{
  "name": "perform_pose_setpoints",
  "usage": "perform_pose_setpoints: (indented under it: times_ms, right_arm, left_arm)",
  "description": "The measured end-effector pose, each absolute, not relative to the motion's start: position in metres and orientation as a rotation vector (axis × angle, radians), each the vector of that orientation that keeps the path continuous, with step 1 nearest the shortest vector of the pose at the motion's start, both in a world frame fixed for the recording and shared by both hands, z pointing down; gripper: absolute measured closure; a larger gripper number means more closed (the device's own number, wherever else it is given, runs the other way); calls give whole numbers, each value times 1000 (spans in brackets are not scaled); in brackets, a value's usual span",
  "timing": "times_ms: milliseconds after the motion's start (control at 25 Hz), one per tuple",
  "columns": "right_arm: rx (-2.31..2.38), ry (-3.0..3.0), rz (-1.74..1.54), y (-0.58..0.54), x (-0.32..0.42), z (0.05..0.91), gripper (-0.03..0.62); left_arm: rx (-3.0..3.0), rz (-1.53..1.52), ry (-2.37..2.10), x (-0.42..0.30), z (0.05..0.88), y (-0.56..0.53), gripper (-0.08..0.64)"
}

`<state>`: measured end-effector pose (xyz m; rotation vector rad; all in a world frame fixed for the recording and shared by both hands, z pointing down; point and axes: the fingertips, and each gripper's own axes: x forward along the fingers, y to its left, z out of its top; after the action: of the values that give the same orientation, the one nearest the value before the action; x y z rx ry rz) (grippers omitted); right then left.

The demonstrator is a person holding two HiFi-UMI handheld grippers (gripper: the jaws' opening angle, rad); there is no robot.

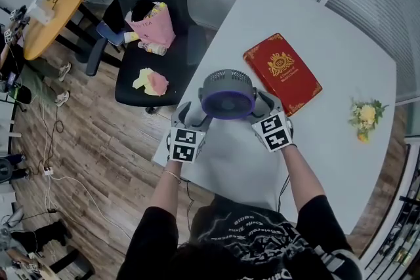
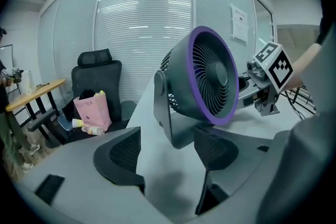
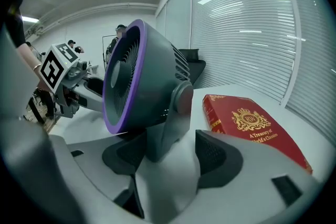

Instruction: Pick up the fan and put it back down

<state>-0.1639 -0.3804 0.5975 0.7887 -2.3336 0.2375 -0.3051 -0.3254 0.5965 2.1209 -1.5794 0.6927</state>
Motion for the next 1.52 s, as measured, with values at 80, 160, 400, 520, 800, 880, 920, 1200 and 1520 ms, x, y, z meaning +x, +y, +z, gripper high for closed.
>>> perform_pose_setpoints:
  times_ms: [80,160,400,520,800,880,920,1200,1520]
  right_arm:
    - [776,-2339,240,-384,-167,601,302]
    - [766,-2348,251,-386,-170,605,307]
    - [744,-2358,282,-391,-177,618,318]
    - [746,-2381,291,-394,-181,619,323]
    - [776,-2415,312,-405,-180,619,375]
    - [767,-2423,325,-405,-180,619,374]
    - [766,-2426,335,-405,-180,619,377]
    - [790,-2426,382,-407,-178,621,396]
    - [778,-2415,432,-400,-178,618,410]
  left_arm:
    - [2136,699,-1563,-304,598,-330,236]
    - [2152,708,-1546,-305,601,-336,236]
    - [2198,738,-1525,-306,610,-353,236]
    - [2233,741,-1494,-302,611,-360,236]
    - [2284,763,-1454,-299,616,-370,368]
    - [2283,742,-1451,-301,616,-371,387]
    - [2284,729,-1445,-301,616,-371,388]
    - [2251,686,-1419,-299,615,-372,399]
    - [2203,698,-1405,-299,611,-363,407]
